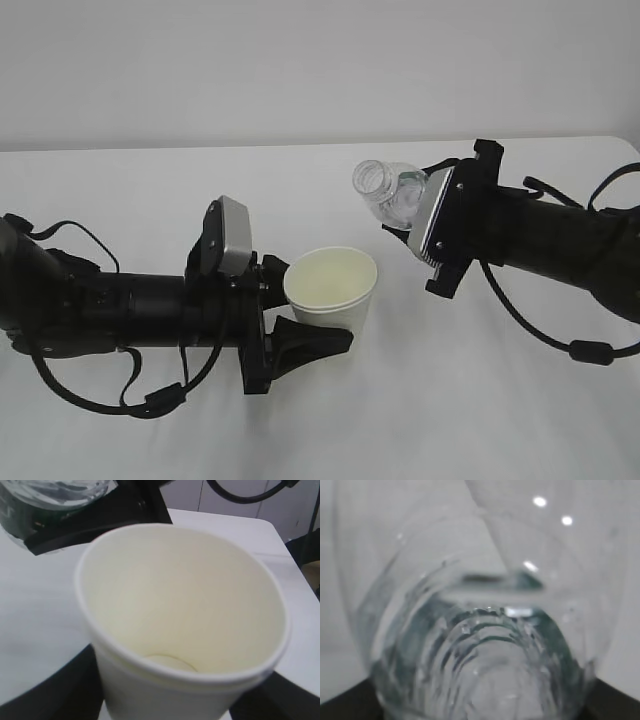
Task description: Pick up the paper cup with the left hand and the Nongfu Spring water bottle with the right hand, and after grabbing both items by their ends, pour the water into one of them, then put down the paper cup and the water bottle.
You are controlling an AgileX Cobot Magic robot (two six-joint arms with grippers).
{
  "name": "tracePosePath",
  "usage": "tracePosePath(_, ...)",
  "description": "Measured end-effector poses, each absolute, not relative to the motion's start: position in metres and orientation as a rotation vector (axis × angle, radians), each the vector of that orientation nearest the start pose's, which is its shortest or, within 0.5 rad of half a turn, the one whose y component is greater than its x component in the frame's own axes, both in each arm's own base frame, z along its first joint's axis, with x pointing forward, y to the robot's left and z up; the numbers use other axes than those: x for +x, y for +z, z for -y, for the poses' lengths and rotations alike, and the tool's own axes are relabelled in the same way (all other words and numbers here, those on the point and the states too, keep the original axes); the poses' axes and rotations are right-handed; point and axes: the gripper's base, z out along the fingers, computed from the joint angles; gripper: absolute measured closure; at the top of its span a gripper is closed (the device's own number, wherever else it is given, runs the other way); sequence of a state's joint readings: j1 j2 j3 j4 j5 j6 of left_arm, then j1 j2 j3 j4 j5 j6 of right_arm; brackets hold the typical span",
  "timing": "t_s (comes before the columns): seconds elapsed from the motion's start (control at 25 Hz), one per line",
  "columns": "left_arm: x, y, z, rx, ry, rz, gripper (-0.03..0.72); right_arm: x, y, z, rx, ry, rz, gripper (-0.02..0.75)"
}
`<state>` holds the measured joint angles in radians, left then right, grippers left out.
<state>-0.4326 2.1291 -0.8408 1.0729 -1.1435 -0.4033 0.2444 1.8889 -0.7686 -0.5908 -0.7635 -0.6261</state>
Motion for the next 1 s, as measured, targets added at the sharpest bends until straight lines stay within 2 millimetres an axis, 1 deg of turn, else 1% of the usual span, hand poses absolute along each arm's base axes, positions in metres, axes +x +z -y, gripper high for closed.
tracePosePath(0.8,0.2776,0.0938,0.2105,1.244,-1.040,-1.505,0.202,0.3321,0.1491,-0.1206,-1.496,-0.341,-1.127,0.282)
tracePosePath(1.0,0.2771,0.0937,0.2105,1.251,-1.042,-1.503,0.202,0.3321,0.1508,-0.1214,-1.505,-0.365,-1.085,0.282)
